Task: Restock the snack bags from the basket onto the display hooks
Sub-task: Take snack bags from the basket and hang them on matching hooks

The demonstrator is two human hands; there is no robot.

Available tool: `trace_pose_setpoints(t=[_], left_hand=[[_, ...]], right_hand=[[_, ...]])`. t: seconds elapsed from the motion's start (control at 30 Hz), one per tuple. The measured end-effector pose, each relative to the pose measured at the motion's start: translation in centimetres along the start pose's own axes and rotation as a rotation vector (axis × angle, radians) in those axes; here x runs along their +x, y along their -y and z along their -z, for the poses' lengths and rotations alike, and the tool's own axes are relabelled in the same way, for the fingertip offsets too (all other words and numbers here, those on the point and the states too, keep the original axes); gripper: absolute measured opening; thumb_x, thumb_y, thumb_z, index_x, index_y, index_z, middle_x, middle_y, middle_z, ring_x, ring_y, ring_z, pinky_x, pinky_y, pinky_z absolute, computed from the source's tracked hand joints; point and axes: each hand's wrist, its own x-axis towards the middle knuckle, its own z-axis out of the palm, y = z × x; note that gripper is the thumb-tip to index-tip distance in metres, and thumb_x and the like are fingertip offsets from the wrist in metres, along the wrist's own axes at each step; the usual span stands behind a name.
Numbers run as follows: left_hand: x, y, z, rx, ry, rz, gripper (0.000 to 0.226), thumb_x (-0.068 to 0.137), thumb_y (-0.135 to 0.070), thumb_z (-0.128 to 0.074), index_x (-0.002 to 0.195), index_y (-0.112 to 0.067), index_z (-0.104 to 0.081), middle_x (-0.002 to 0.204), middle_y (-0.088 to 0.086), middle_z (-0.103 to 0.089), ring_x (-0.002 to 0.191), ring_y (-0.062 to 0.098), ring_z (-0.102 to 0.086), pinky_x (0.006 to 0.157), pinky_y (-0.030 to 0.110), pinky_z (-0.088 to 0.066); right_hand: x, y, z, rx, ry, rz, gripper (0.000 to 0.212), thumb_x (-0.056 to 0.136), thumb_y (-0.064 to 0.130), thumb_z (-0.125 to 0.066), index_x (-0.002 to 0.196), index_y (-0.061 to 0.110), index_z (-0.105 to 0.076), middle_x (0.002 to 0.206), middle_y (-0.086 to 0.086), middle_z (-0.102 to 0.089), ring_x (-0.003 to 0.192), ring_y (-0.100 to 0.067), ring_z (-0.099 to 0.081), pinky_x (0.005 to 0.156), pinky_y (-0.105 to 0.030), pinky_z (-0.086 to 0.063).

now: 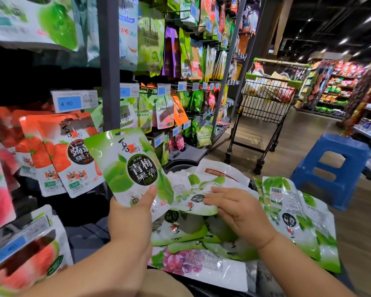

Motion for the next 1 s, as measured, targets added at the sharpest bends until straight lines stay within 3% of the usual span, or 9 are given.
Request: trace_pose_setpoints(t=[0.17,0.27,0.33,0.43,0.53,0.6,0.7,0.83,1.0], left_hand=[[0.2,0.1,0.1,-0.011,-0.008,0.023,0.062,0.078,-0.037,-0.081,0.128,-0.019,-0.049,0.114,-0.008,-0.058,0.107,0.019,-0.053,0.096,0.035,-0.041],[0.0,-0.1,0.1,-0.016,-0.013,0.021,0.076,0.078,-0.037,-0.081,0.141,-0.017,-0.042,0.123,-0.002,-0.054,0.11,0.021,-0.049,0.094,0.034,-0.038],[-0.1,-0.3,0.0,-0.006,0.02,0.029,0.076,0.079,-0.034,-0.081,0.142,-0.017,-0.042,0.127,-0.002,-0.053,0.116,0.022,-0.05,0.097,0.036,-0.038],[0.3,0.2,-0.1,-0.045,0.12,0.026,0.073,0.077,-0.026,-0.083,0.139,-0.021,-0.046,0.126,-0.005,-0.056,0.114,0.018,-0.05,0.101,0.035,-0.035],[-0.1,0.1,-0.5,-0.054,0.217,0.038,0.071,0.074,-0.022,-0.084,0.136,-0.027,-0.049,0.131,-0.007,-0.06,0.121,0.021,-0.054,0.105,0.037,-0.035],[-0.3,0.0,-0.6,-0.064,0.278,0.063,0.049,0.079,-0.01,-0.079,0.118,-0.031,-0.058,0.113,-0.012,-0.068,0.106,0.015,-0.062,0.096,0.031,-0.041],[-0.9,-0.5,-0.7,-0.089,0.394,0.103,0.037,0.081,-0.002,-0.076,0.095,-0.033,-0.06,0.083,-0.021,-0.071,0.081,-0.001,-0.063,0.067,0.02,-0.051],[-1.3,-0.9,-0.6,-0.067,0.454,0.135,0.051,0.068,-0.016,-0.082,0.113,-0.031,-0.063,0.102,-0.008,-0.076,0.1,0.02,-0.07,0.089,0.045,-0.054],[-2.0,-2.0,-0.4,-0.071,0.43,0.094,0.076,0.049,-0.035,-0.084,0.12,-0.025,-0.062,0.111,-0.003,-0.074,0.105,0.021,-0.069,0.089,0.039,-0.053]], right_hand=[[1.5,0.6,2.3,0.022,-0.243,-0.171,0.039,0.105,0.043,-0.041,0.11,0.022,-0.072,0.095,0.015,-0.068,0.084,0.001,-0.063,0.08,-0.006,-0.047],[2.6,0.6,3.2,0.07,-0.396,-0.325,0.045,0.102,0.049,-0.042,0.082,0.019,-0.07,0.066,0.015,-0.062,0.059,-0.002,-0.052,0.052,-0.016,-0.042],[3.4,0.9,3.9,0.188,-0.483,-0.468,0.041,0.098,0.043,-0.049,0.067,0.019,-0.057,0.058,0.009,-0.054,0.054,-0.004,-0.048,0.046,-0.018,-0.036],[4.5,1.1,4.6,0.331,-0.56,-0.668,0.043,0.101,0.027,-0.054,0.065,0.004,-0.052,0.06,0.001,-0.05,0.053,-0.003,-0.045,0.048,-0.016,-0.034],[5.2,1.0,4.4,0.482,-0.536,-0.848,0.036,0.101,0.026,-0.053,0.069,0.011,-0.06,0.06,0.004,-0.062,0.055,-0.002,-0.052,0.052,-0.017,-0.043],[5.6,1.2,3.8,0.579,-0.503,-0.967,0.034,0.101,0.03,-0.053,0.074,0.013,-0.065,0.065,0.005,-0.07,0.063,-0.01,-0.062,0.059,-0.025,-0.049],[6.5,1.7,3.2,0.701,-0.484,-1.108,0.031,0.101,0.033,-0.053,0.083,0.014,-0.069,0.075,-0.002,-0.075,0.077,-0.023,-0.07,0.072,-0.04,-0.056],[7.8,2.4,2.9,0.706,-0.451,-1.169,0.032,0.101,0.033,-0.053,0.083,0.013,-0.07,0.082,-0.008,-0.076,0.089,-0.035,-0.071,0.087,-0.054,-0.056],[9.3,2.9,2.0,0.634,-0.383,-1.186,0.041,0.1,0.038,-0.053,0.085,0.002,-0.065,0.088,-0.021,-0.073,0.09,-0.041,-0.069,0.085,-0.06,-0.054]])
